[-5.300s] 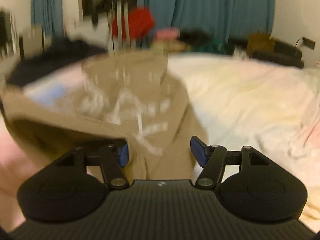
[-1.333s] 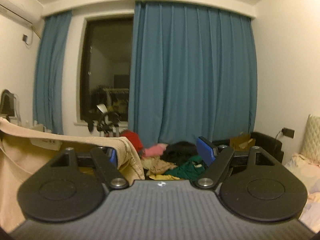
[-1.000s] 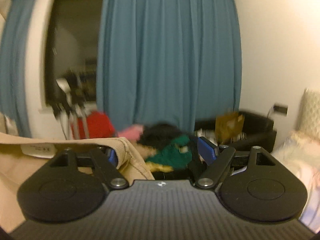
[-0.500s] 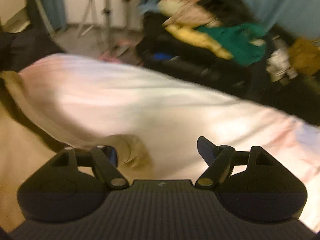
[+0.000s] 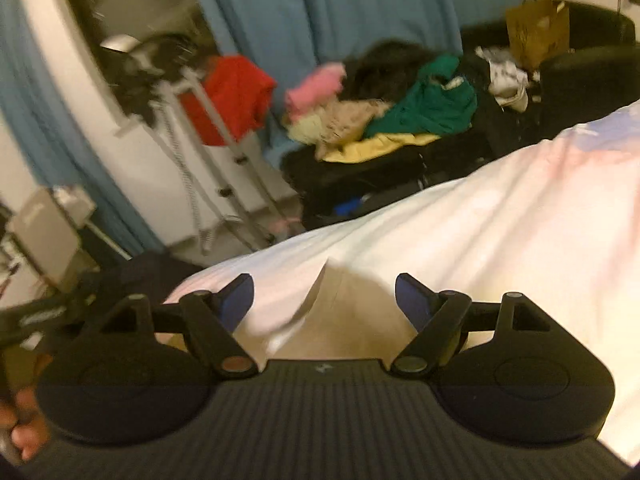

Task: Fold clothes
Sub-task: 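Lay the T-shirt flat on the duvet and open both grippers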

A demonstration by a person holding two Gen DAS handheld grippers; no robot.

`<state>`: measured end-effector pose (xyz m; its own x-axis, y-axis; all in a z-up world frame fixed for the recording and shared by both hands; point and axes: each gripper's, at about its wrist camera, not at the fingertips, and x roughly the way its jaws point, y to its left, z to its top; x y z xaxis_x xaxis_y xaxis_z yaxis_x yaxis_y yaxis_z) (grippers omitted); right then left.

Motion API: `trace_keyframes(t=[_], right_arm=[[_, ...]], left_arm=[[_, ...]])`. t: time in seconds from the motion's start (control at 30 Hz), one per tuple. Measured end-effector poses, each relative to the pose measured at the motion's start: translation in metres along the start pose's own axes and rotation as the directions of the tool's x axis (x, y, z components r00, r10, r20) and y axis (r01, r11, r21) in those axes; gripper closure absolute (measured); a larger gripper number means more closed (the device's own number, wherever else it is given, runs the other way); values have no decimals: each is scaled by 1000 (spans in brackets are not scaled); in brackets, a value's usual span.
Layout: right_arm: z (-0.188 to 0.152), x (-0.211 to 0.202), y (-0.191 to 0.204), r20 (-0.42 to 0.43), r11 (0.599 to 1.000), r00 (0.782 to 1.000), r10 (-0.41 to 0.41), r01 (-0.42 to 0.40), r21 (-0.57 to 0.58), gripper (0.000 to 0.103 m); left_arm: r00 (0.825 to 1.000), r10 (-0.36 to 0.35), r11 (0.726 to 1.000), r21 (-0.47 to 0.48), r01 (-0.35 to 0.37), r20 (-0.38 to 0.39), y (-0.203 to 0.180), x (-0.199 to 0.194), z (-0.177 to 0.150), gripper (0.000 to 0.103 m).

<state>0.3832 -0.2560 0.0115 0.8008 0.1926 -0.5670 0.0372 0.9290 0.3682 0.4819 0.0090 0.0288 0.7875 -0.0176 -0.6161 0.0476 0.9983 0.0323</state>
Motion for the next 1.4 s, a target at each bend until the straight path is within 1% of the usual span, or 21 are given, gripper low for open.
trace_keyframes(t=[0.1, 0.2, 0.27, 0.37, 0.43, 0.5, 0.53, 0.6, 0.7, 0.83, 0.93, 0.97, 1.03, 1.07, 1.13, 1.17, 1.2, 1.27, 1.3, 1.37, 1.4], right_arm=[[-51, -63, 9, 52, 1000, 999, -4, 6, -30, 24], [-98, -125, 8, 107, 999, 994, -9, 13, -42, 24], [-122, -156, 5, 141, 999, 990, -2, 9, -51, 24], [-154, -200, 3, 187, 998, 982, 3, 11, -69, 24], [-168, -218, 2, 190, 997, 982, 0, 15, -74, 24], [-179, -232, 2, 189, 997, 982, 8, 6, -72, 24], [-182, -237, 2, 187, 998, 982, 17, -4, -68, 24], [-187, -243, 0, 180, 998, 983, 33, -25, -51, 24], [-194, -243, -6, 175, 999, 984, 35, -32, -24, 24], [-206, -232, -15, 168, 1000, 986, 20, -17, -18, 24], [-213, -214, -24, 131, 999, 991, 23, -27, 31, 24], [-213, -207, -25, 123, 999, 992, 36, -40, 33, 24], [-213, -194, -26, 110, 997, 992, 62, -66, 33, 24], [-214, -187, -22, 120, 998, 991, 64, -64, -6, 24], [-215, -171, -13, 139, 996, 989, 57, -46, -81, 24], [-215, -163, -11, 136, 994, 989, 53, -40, -99, 24], [-215, -154, -9, 132, 993, 990, 51, -35, -115, 24], [-212, -138, -9, 112, 992, 992, 66, -54, -111, 24], [-211, -130, -9, 103, 992, 992, 73, -62, -107, 24], [-209, -116, -10, 85, 993, 993, 78, -70, -98, 24], [-208, -109, -10, 76, 993, 994, 77, -70, -93, 24]], left_arm=[[998, -16, 1000, -3, 16, 65, 4, -63, -53, 0], [993, -23, 1000, -1, 23, 120, 8, -122, -107, 0], [988, -24, 1000, 4, 23, 156, 9, -166, -149, 0], [986, -27, 1000, -3, 28, 164, 13, -212, -207, 0], [988, -44, 998, -36, 50, 150, 24, -234, -240, 0], [993, -61, 991, -112, 72, 103, 41, -242, -255, 5], [995, -70, 985, -152, 81, 78, 50, -246, -261, 5], [990, -107, 956, -263, 127, 88, 71, -249, -266, 5], [990, -126, 911, -388, 142, 67, 99, -239, -270, 5], [988, -142, 843, -516, 150, 56, 131, -206, -278, 8], [985, -162, 767, -621, 161, 55, 153, -173, -287, 14], [982, -175, 737, -653, 175, 66, 159, -161, -290, 19], [981, -178, 706, -684, 184, 80, 166, -136, -288, 24], [981, -171, 697, -693, 185, 89, 169, -124, -284, 28], [982, -155, 681, -709, 186, 108, 173, -101, -275, 30], [982, -145, 671, -717, 187, 120, 176, -89, -270, 31], [981, -147, 659, -727, 192, 125, 178, -76, -264, 33], [984, -138, 636, -752, 175, 112, 185, -50, -255, 39], [986, -132, 624, -764, 164, 104, 188, -38, -251, 40], [990, -108, 625, -768, 142, 95, 190, -23, -242, 42], [991, -95, 627, -768, 130, 91, 190, -16, -237, 47]])
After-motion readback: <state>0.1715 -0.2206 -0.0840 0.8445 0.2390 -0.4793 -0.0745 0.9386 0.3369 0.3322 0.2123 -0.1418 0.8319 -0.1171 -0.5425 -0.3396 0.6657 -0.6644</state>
